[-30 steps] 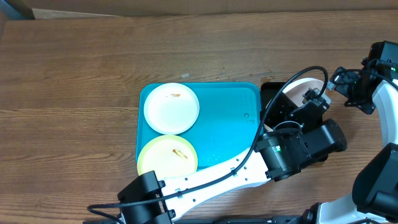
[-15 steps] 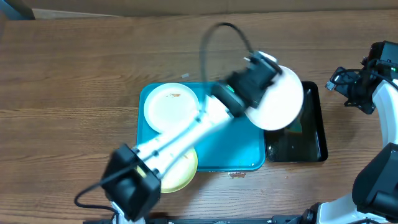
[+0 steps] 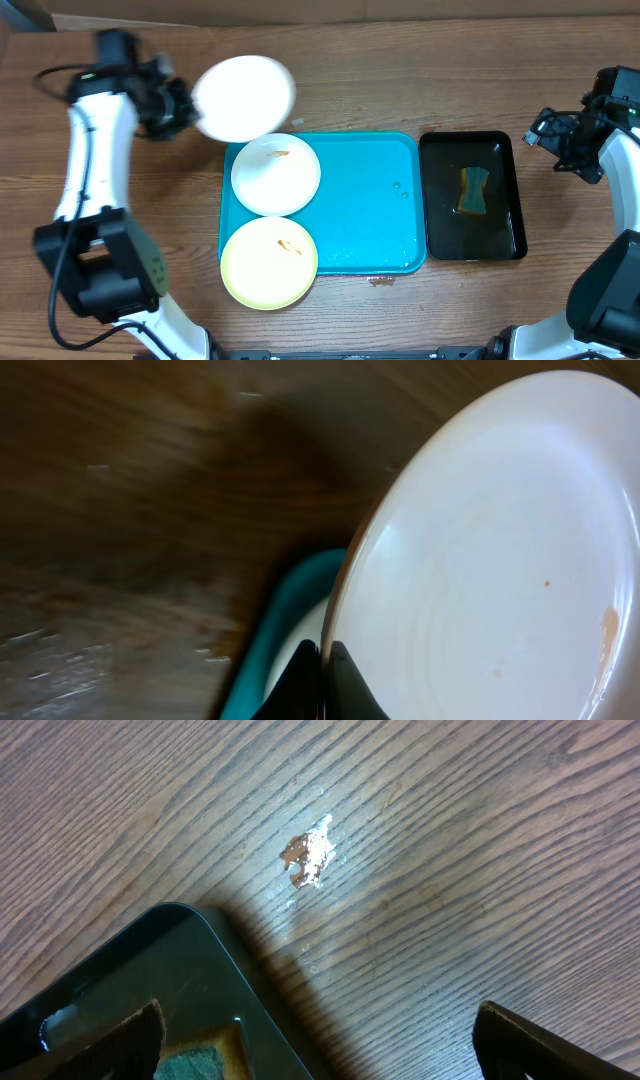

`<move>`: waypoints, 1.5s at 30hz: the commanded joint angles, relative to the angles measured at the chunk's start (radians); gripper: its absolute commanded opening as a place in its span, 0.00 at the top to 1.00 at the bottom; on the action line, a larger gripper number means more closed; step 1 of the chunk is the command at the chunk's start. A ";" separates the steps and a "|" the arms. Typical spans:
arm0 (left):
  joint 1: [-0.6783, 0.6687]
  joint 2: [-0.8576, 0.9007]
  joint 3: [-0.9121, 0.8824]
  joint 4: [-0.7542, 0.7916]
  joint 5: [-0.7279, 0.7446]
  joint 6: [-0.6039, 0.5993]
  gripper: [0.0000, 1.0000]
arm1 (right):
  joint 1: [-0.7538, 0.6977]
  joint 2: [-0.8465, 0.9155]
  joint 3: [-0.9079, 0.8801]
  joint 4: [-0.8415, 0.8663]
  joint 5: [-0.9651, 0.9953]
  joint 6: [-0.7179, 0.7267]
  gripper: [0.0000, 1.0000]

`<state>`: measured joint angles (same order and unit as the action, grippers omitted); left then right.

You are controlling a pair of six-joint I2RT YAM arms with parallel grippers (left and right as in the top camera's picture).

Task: Clean dirty plates on tray and stack at the side
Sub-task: 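Swing the held plate left and set it on the table, then move the left gripper to the other white plate's rim and grasp it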

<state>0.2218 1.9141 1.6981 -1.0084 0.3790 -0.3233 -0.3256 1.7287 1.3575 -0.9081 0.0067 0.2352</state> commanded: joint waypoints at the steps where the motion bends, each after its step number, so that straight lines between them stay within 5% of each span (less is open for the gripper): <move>1: 0.117 -0.005 -0.020 -0.023 -0.114 -0.002 0.96 | 0.003 -0.017 0.000 0.006 0.000 0.005 0.00; 10: 0.260 -0.005 -0.209 0.137 -0.233 -0.061 0.96 | 0.003 -0.017 0.000 0.006 0.000 0.005 0.00; 23: 0.270 -0.005 -0.342 0.315 -0.328 -0.081 0.95 | 0.003 -0.017 0.000 0.006 0.000 0.005 0.00; 25: 0.270 -0.005 -0.342 0.320 -0.334 -0.081 0.73 | 0.003 -0.017 0.000 0.006 0.000 0.005 0.00; 27: 0.270 -0.005 -0.341 0.314 -0.316 -0.080 0.31 | 0.003 -0.017 0.000 0.006 0.000 0.005 0.00; 28: 0.270 -0.005 -0.340 0.307 -0.287 -0.076 0.27 | 0.003 -0.017 0.000 0.006 0.000 0.005 0.00; 35: 0.250 -0.042 -0.316 0.170 0.076 0.045 0.39 | 0.003 -0.017 0.000 0.006 0.000 0.005 0.00; 40: 0.188 -0.134 -0.316 0.047 0.084 0.074 0.51 | 0.003 -0.017 0.000 0.006 0.000 0.005 0.00; 45: 0.072 -0.212 -0.317 -0.054 0.023 0.073 0.53 | 0.003 -0.017 0.000 0.006 0.000 0.005 0.00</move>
<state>0.3611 1.7679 1.3628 -1.0306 0.4084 -0.2806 -0.3256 1.7287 1.3575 -0.9081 0.0063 0.2352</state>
